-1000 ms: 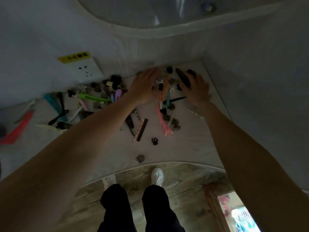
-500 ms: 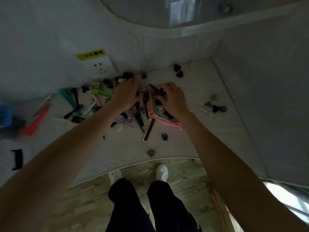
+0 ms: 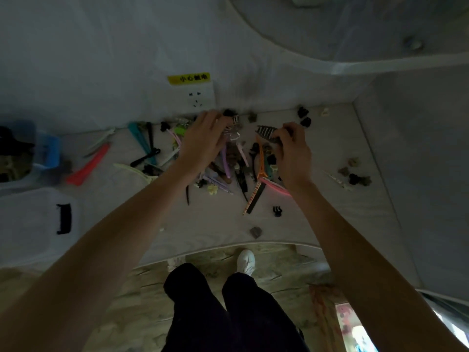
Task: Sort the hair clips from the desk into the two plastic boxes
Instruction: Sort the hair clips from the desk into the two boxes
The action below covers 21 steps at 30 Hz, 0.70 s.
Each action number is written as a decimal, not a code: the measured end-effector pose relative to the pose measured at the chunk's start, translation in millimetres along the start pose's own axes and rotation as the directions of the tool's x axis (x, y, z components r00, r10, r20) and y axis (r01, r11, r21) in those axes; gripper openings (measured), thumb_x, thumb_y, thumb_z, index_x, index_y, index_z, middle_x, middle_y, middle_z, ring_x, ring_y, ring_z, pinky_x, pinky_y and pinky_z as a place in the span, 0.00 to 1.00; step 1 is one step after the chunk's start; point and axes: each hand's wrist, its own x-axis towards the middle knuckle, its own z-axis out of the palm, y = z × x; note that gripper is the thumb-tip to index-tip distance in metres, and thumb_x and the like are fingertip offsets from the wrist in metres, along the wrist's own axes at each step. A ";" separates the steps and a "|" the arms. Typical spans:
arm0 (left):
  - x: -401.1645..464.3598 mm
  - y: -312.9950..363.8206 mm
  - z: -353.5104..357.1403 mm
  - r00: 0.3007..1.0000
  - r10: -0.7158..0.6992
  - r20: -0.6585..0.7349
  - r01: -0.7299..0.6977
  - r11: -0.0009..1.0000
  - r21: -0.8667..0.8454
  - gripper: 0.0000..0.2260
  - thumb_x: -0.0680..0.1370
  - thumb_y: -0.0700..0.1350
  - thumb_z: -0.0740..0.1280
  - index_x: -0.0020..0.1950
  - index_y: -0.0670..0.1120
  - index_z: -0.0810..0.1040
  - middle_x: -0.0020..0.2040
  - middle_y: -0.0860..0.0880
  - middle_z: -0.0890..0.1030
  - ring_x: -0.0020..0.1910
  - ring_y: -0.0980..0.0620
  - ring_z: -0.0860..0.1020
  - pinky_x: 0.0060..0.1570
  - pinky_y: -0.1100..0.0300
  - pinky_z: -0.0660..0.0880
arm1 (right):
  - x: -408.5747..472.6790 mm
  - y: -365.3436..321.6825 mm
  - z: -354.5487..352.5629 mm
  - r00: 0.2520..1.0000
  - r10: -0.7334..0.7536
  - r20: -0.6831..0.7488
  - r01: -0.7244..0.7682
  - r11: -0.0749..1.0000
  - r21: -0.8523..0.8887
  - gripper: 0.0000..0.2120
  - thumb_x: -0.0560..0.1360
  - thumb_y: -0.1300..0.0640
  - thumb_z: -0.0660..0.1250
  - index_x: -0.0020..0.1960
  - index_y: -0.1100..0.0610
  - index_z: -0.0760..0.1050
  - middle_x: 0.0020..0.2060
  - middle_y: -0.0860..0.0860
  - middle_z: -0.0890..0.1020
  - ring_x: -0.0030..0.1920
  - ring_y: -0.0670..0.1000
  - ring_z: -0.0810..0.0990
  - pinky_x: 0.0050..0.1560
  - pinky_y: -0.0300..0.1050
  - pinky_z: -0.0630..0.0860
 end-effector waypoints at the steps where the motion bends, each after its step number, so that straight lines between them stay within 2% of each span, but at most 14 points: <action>1: -2.3 -5.8 -5.3 0.999 0.011 -0.048 -0.011 1.000 0.005 0.15 0.69 0.39 0.71 0.54 0.44 0.72 0.54 0.43 0.72 0.50 0.44 0.73 0.38 0.55 0.76 | -1.0 -5.5 0.9 0.997 -0.063 -0.034 0.062 0.998 -0.011 0.09 0.74 0.66 0.63 0.53 0.63 0.76 0.59 0.64 0.73 0.49 0.61 0.79 0.45 0.44 0.77; 3: -4.5 -19.2 -16.5 0.995 -0.049 -0.088 0.046 0.998 -0.035 0.14 0.70 0.39 0.71 0.53 0.44 0.72 0.58 0.44 0.70 0.52 0.47 0.69 0.40 0.59 0.74 | -1.0 -20.6 6.3 0.993 -0.107 -0.056 0.109 0.994 0.031 0.08 0.75 0.66 0.62 0.52 0.64 0.77 0.55 0.65 0.75 0.47 0.59 0.79 0.44 0.40 0.76; 5: -7.0 -28.9 -26.3 0.973 -0.222 -0.056 0.209 0.962 -0.174 0.14 0.71 0.41 0.71 0.55 0.43 0.73 0.59 0.42 0.74 0.54 0.46 0.72 0.44 0.61 0.71 | -0.3 -36.9 14.6 0.992 -0.118 -0.039 0.120 0.990 0.067 0.08 0.75 0.67 0.62 0.52 0.63 0.77 0.54 0.64 0.75 0.47 0.56 0.78 0.44 0.33 0.71; 6: -9.2 -32.6 -33.7 0.940 -0.341 -0.026 0.320 0.905 -0.279 0.16 0.71 0.43 0.71 0.56 0.42 0.72 0.57 0.42 0.77 0.52 0.46 0.74 0.45 0.63 0.69 | 0.4 -48.7 17.4 0.994 -0.107 -0.029 0.109 0.990 0.093 0.08 0.75 0.67 0.63 0.52 0.62 0.77 0.54 0.63 0.75 0.47 0.54 0.78 0.44 0.33 0.71; 8: -15.2 -34.8 -46.9 0.824 -0.561 0.079 0.523 0.701 -0.485 0.18 0.71 0.45 0.71 0.56 0.42 0.69 0.47 0.47 0.79 0.44 0.50 0.77 0.40 0.67 0.69 | 2.0 -65.2 23.7 1.000 -0.020 -0.021 0.023 0.979 0.203 0.08 0.75 0.64 0.63 0.53 0.60 0.77 0.53 0.60 0.76 0.48 0.51 0.77 0.47 0.37 0.75; 10: -28.9 -46.8 -60.7 0.709 -0.682 0.179 0.626 0.492 -0.605 0.20 0.70 0.42 0.72 0.57 0.43 0.66 0.41 0.55 0.77 0.39 0.58 0.76 0.37 0.70 0.70 | 3.8 -85.7 32.6 0.983 0.163 0.088 -0.183 0.930 0.317 0.08 0.75 0.61 0.64 0.53 0.56 0.77 0.50 0.56 0.79 0.45 0.49 0.78 0.48 0.43 0.77; 11: -36.6 -51.4 -69.1 0.660 -0.715 0.230 0.651 0.391 -0.651 0.22 0.69 0.41 0.73 0.58 0.43 0.66 0.41 0.56 0.76 0.38 0.60 0.76 0.38 0.71 0.71 | 4.4 -95.2 36.1 0.944 0.264 0.195 -0.321 0.867 0.381 0.07 0.75 0.60 0.64 0.53 0.55 0.77 0.47 0.54 0.79 0.42 0.47 0.78 0.46 0.45 0.77; 12: -43.9 -56.7 -75.1 0.612 -0.734 0.294 0.674 0.289 -0.680 0.24 0.66 0.42 0.75 0.58 0.44 0.68 0.41 0.55 0.77 0.39 0.59 0.77 0.40 0.69 0.72 | 4.8 -105.2 37.2 0.879 0.348 0.326 -0.470 0.749 0.467 0.07 0.76 0.61 0.64 0.52 0.56 0.76 0.43 0.54 0.79 0.37 0.46 0.78 0.44 0.46 0.76; 14: -64.3 -73.0 -93.6 0.532 -0.763 0.368 0.669 0.112 -0.735 0.20 0.63 0.41 0.76 0.52 0.46 0.74 0.41 0.53 0.79 0.39 0.60 0.79 0.42 0.63 0.75 | 2.4 -137.3 42.9 0.740 0.379 0.556 -0.672 0.394 0.627 0.05 0.77 0.66 0.61 0.51 0.60 0.74 0.40 0.56 0.78 0.36 0.48 0.79 0.43 0.45 0.77; 15: -69.1 -73.3 -97.0 0.510 -0.763 0.396 0.660 0.052 -0.750 0.17 0.65 0.38 0.75 0.49 0.46 0.74 0.41 0.53 0.79 0.37 0.62 0.79 0.41 0.64 0.76 | 1.2 -143.2 41.1 0.691 0.376 0.617 -0.716 0.246 0.653 0.06 0.77 0.68 0.60 0.49 0.61 0.74 0.41 0.56 0.78 0.39 0.50 0.79 0.44 0.43 0.78; 17: -89.3 -92.2 -122.0 0.494 -0.785 0.375 0.636 0.033 -0.771 0.15 0.67 0.35 0.73 0.49 0.44 0.73 0.38 0.56 0.81 0.34 0.66 0.78 0.37 0.68 0.75 | -1.1 -177.0 47.7 0.640 0.336 0.690 -0.756 0.116 0.644 0.09 0.78 0.69 0.58 0.46 0.59 0.74 0.42 0.55 0.78 0.43 0.52 0.80 0.46 0.40 0.78; 19: -108.2 -114.0 -152.4 0.488 -0.821 0.297 0.614 0.081 -0.785 0.14 0.68 0.34 0.72 0.50 0.43 0.72 0.34 0.60 0.82 0.34 0.66 0.79 0.36 0.70 0.75 | -4.5 -211.4 56.0 0.648 0.274 0.711 -0.754 0.095 0.650 0.12 0.78 0.68 0.56 0.45 0.56 0.75 0.42 0.53 0.79 0.43 0.50 0.80 0.45 0.37 0.78; 21: -125.1 -139.1 -183.1 0.494 -0.848 0.194 0.600 0.171 -0.781 0.12 0.71 0.31 0.69 0.52 0.41 0.73 0.36 0.59 0.82 0.35 0.68 0.79 0.37 0.73 0.74 | -6.3 -243.2 67.1 0.681 0.212 0.701 -0.728 0.091 0.679 0.13 0.78 0.69 0.57 0.46 0.55 0.76 0.40 0.48 0.82 0.42 0.47 0.81 0.46 0.37 0.79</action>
